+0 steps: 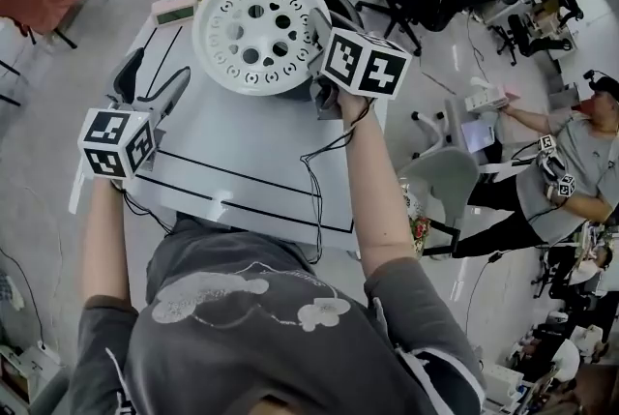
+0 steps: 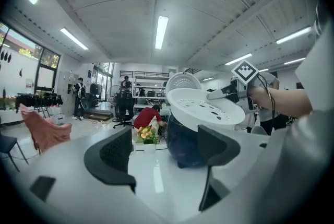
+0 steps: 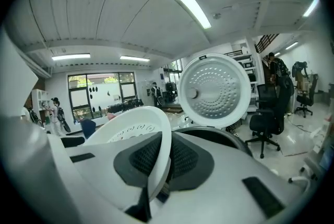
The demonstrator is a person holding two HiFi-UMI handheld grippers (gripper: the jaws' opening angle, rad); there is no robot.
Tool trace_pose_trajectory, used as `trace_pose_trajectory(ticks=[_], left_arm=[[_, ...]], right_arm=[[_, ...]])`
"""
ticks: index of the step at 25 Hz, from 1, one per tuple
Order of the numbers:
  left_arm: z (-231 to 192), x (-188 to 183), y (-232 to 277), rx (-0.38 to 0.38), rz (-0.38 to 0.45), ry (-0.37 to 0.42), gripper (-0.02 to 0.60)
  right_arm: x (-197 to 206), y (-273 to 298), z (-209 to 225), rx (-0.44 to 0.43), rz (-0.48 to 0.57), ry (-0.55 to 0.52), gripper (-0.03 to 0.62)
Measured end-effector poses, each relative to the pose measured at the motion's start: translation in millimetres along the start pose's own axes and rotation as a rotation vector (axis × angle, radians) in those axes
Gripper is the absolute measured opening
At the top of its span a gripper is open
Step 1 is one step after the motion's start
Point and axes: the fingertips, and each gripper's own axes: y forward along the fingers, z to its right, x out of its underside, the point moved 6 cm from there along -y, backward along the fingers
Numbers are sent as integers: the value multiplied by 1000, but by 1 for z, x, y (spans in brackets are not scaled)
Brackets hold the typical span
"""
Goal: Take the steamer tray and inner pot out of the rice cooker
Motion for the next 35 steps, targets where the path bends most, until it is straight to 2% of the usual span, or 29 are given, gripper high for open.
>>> trace_pose_trajectory(ticks=[4,8,13,18,25,35], left_arm=[[-34,16,-23,-43,-22,-14,388],[-76,39,-47,-106,-59,-68,388],[-120,75,-59,-141,-132,-113,388],[-149,106,-49,-123,-185,-149,388],[-168,137,-22,-59,-254,-187,388],[-187,150,-9,-2,-277,-207,388]], right_arm=[[16,21,-42,-42,-23,15,52],[48,48,-86,-88,-81,7,52],[96,83,-111,-70,-162,17,52],[136,117,-116,0,-224,23,52],[186,154,-116,75,-307,43,52],[223,183,-113,151,-348,119,54]])
